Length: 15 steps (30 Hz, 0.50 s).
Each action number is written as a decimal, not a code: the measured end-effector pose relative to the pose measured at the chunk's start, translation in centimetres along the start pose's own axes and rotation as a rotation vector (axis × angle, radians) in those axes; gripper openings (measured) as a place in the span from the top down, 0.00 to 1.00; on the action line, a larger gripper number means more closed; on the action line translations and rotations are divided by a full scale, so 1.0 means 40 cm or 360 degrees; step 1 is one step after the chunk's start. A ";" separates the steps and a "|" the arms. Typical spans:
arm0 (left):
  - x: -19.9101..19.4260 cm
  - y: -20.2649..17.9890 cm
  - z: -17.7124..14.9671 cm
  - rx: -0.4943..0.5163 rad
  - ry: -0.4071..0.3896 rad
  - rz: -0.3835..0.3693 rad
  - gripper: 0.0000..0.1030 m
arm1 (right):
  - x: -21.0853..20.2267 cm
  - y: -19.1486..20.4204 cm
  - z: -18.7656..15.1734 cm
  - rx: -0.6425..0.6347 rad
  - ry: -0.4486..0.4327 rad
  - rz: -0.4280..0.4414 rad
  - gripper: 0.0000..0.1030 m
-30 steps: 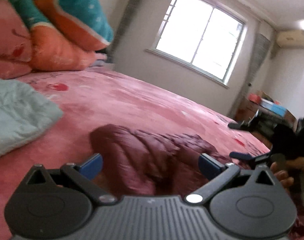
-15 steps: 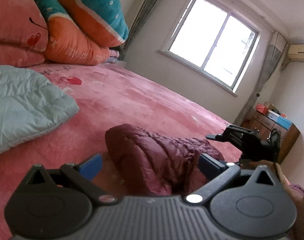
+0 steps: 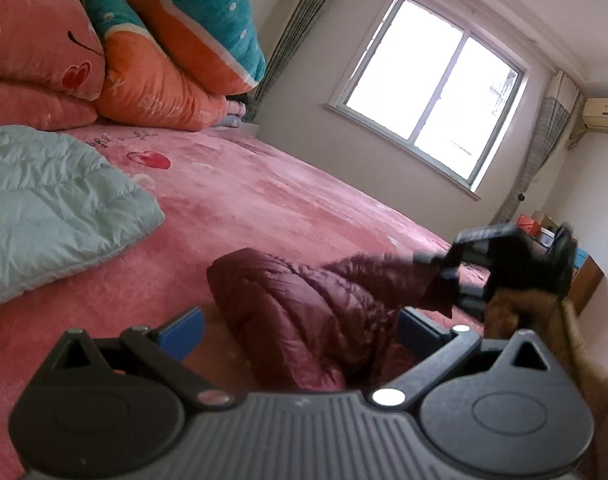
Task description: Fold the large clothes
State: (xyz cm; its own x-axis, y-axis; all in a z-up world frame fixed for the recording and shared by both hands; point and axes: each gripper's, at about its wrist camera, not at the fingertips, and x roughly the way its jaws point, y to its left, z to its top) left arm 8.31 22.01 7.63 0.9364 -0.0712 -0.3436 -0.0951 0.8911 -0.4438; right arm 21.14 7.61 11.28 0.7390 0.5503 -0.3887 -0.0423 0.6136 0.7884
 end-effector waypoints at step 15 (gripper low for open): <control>-0.009 -0.073 -0.022 0.0125 -0.0021 -0.0248 0.01 | -0.349 0.261 0.043 -0.0474 -0.0332 0.0438 0.93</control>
State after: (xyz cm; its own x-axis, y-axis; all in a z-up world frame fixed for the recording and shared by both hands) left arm 7.95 19.04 8.32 0.9422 -0.2056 -0.2647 0.0776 0.9022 -0.4243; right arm 11.53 5.39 25.76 0.7914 0.6087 -0.0554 -0.4252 0.6134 0.6656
